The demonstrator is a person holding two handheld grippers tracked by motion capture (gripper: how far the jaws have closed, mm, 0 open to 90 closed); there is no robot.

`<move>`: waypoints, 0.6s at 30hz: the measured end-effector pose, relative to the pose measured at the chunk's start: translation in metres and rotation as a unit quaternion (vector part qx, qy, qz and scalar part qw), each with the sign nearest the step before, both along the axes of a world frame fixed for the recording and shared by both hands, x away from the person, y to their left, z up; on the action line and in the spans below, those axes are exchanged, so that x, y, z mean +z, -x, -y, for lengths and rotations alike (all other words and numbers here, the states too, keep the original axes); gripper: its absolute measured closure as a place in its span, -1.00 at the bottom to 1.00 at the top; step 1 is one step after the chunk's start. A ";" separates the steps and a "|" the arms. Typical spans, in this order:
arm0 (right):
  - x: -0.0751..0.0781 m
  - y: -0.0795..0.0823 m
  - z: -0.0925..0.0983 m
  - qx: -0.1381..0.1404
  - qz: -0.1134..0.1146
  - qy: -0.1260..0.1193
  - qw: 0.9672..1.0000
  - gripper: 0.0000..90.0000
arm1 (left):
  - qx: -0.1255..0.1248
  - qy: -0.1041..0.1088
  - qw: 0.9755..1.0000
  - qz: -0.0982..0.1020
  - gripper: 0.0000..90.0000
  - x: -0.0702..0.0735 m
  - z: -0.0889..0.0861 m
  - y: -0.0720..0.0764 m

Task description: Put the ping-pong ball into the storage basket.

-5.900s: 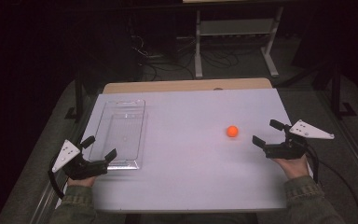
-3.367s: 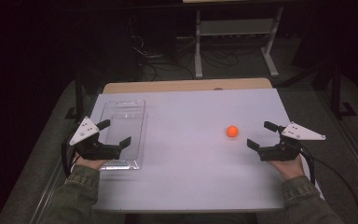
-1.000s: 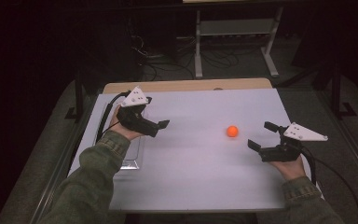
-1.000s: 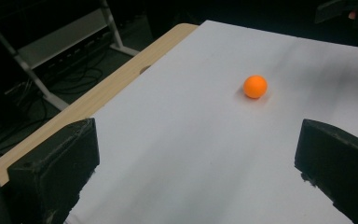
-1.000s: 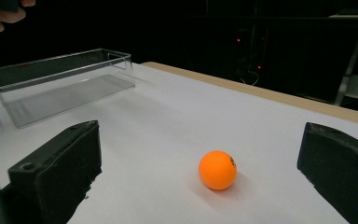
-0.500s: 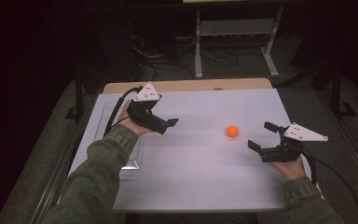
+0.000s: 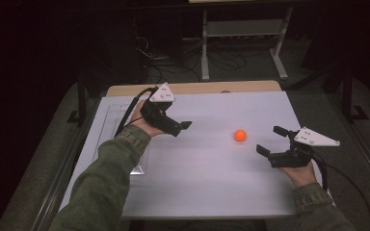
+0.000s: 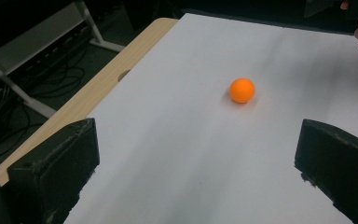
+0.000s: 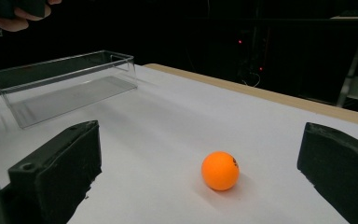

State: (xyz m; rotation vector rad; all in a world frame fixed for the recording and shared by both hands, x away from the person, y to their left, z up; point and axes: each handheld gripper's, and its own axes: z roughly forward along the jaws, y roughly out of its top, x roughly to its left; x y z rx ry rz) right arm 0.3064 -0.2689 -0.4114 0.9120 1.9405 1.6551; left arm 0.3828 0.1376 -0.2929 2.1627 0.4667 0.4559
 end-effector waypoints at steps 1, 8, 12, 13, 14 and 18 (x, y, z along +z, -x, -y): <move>0.000 0.000 0.000 0.000 0.000 0.000 1.000 -1.00 | -0.001 -0.001 1.000 0.001 -1.00 0.000 0.001 -0.001; 0.000 0.001 0.000 0.002 0.001 -0.001 1.000 -1.00 | -0.007 -0.009 1.000 0.001 -1.00 0.004 0.008 -0.004; 0.000 0.001 0.000 0.002 0.001 -0.001 1.000 -1.00 | -0.010 -0.010 1.000 0.001 -1.00 0.005 0.013 -0.005; 0.000 0.001 0.000 0.002 0.001 -0.001 1.000 -1.00 | -0.011 -0.012 1.000 0.001 -1.00 0.005 0.015 -0.006; 0.000 0.001 0.000 0.002 0.001 -0.001 1.000 -1.00 | -0.013 -0.012 1.000 -0.001 -1.00 0.005 0.016 -0.006; 0.001 0.001 0.000 0.003 0.001 -0.002 1.000 -1.00 | -0.018 -0.019 1.000 -0.003 -1.00 0.004 0.021 -0.008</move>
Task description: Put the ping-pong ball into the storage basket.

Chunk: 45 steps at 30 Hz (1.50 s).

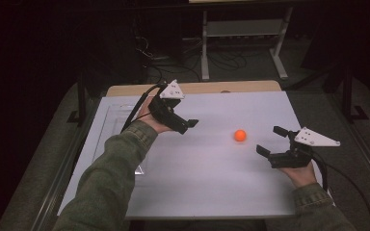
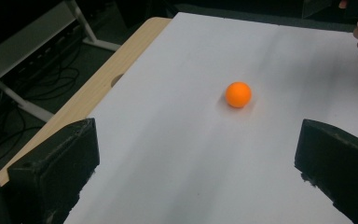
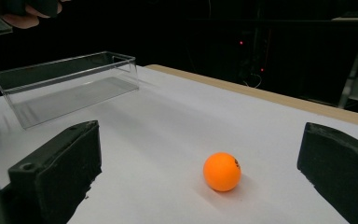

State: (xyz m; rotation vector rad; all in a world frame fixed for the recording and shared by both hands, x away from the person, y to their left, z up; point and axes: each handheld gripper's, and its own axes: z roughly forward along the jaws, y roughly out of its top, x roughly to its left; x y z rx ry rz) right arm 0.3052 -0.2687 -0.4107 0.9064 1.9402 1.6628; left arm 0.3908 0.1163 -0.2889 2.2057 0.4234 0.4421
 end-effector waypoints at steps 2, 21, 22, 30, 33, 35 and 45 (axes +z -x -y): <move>0.000 0.000 0.000 0.000 0.000 0.000 1.000 -1.00 | -0.002 -0.003 1.000 -0.001 -1.00 0.000 0.003 -0.001; 0.001 0.001 0.000 0.003 0.003 -0.003 1.000 -1.00 | -0.022 -0.024 0.999 -0.004 -1.00 0.000 0.027 -0.009; 0.001 0.001 0.000 0.003 0.003 -0.003 1.000 -1.00 | -0.024 -0.026 0.999 -0.003 -1.00 0.000 0.028 -0.010; 0.001 0.001 0.000 0.005 0.003 -0.002 1.000 -1.00 | -0.028 -0.032 0.999 -0.003 -1.00 -0.002 0.038 -0.012; 0.001 0.001 0.000 0.006 0.002 -0.002 1.000 -1.00 | -0.032 -0.039 0.999 -0.007 -1.00 -0.002 0.043 -0.014; 0.001 0.001 0.000 0.006 0.003 -0.001 1.000 -1.00 | -0.034 -0.041 0.999 -0.007 -1.00 -0.002 0.045 -0.014; 0.002 0.003 0.001 0.008 0.003 -0.006 1.000 -1.00 | -0.047 -0.049 0.998 -0.011 -1.00 -0.006 0.061 -0.021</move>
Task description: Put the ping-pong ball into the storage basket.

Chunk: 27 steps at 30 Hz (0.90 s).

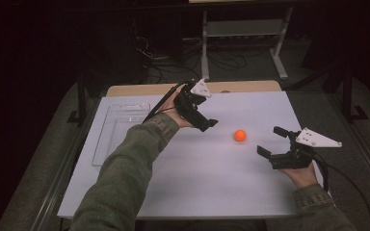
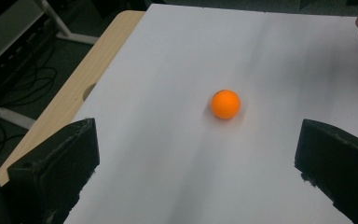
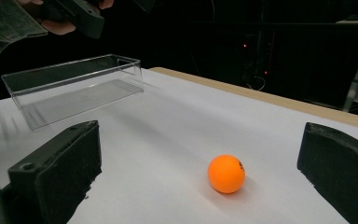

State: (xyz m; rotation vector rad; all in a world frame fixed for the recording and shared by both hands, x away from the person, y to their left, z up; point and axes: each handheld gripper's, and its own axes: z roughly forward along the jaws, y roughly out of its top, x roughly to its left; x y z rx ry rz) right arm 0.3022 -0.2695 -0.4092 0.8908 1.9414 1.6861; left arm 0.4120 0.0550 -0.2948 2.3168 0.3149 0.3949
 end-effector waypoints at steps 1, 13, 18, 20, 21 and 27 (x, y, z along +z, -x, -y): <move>0.000 0.000 0.000 0.001 0.000 0.000 1.000 -1.00 | -0.001 0.000 1.000 -0.001 -1.00 0.000 0.002 -0.001; 0.000 0.000 -0.001 0.003 0.001 -0.002 1.000 -1.00 | -0.011 -0.011 1.000 -0.005 -1.00 -0.003 0.015 -0.006; 0.000 0.000 -0.002 0.005 0.001 -0.002 1.000 -1.00 | -0.017 -0.023 1.000 -0.004 -1.00 -0.005 0.019 -0.008; 0.000 0.000 -0.002 0.005 0.001 -0.002 1.000 -1.00 | -0.019 -0.024 1.000 -0.005 -1.00 -0.004 0.021 -0.009; 0.000 0.000 -0.002 0.005 0.001 -0.002 1.000 -1.00 | -0.020 -0.024 1.000 -0.005 -1.00 -0.004 0.022 -0.009; 0.000 0.000 -0.002 0.006 0.001 -0.002 1.000 -1.00 | -0.030 -0.025 0.999 -0.007 -1.00 -0.003 0.030 -0.010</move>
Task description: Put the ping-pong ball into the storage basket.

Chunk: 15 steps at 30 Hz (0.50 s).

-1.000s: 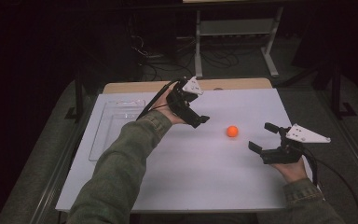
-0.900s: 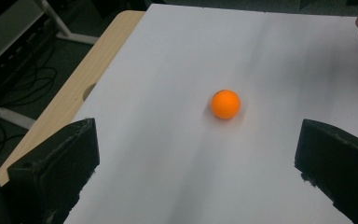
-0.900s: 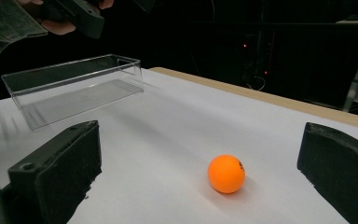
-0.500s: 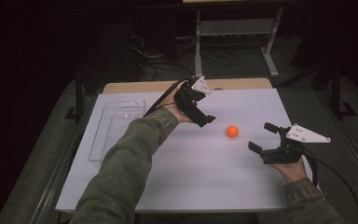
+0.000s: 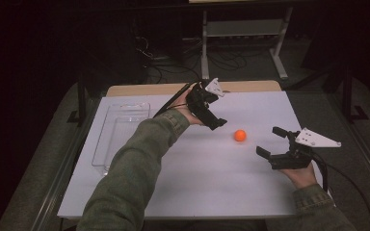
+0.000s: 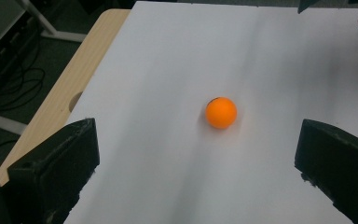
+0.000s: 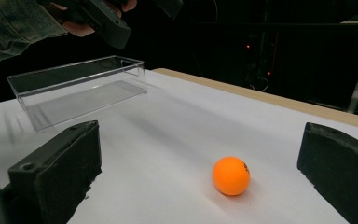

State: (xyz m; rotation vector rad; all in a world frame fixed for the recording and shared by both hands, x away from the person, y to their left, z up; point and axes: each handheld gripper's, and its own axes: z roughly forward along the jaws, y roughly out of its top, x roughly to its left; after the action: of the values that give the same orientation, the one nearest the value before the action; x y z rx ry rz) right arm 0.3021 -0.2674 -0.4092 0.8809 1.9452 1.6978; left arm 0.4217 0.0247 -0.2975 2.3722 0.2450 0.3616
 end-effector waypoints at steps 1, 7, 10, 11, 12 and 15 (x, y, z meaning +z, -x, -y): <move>0.000 0.000 0.000 0.000 -0.001 0.000 1.000 -1.00 | -0.001 -0.001 1.000 0.000 -1.00 0.000 0.001 0.000; 0.000 0.000 0.000 0.001 -0.001 0.000 1.000 -1.00 | -0.005 -0.006 1.000 -0.004 -1.00 -0.004 0.007 -0.003; 0.000 0.000 0.000 0.002 -0.001 0.000 1.000 -1.00 | -0.006 -0.013 1.000 -0.008 -1.00 -0.006 0.009 -0.005; 0.000 0.000 0.000 0.002 -0.001 0.000 1.000 -1.00 | -0.006 -0.015 1.000 -0.007 -1.00 -0.007 0.010 -0.006; 0.000 0.000 0.000 0.002 -0.001 0.000 1.000 -1.00 | -0.006 -0.018 1.000 -0.007 -1.00 -0.008 0.010 -0.007; 0.000 0.000 0.000 0.002 -0.001 0.000 1.000 -1.00 | -0.008 -0.022 1.000 -0.010 -1.00 -0.009 0.012 -0.007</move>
State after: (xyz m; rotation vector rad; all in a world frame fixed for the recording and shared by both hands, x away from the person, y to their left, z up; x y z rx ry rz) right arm 0.3020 -0.2672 -0.4093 0.8802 1.9494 1.6992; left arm 0.4284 0.0125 -0.3068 2.4205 0.2281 0.3399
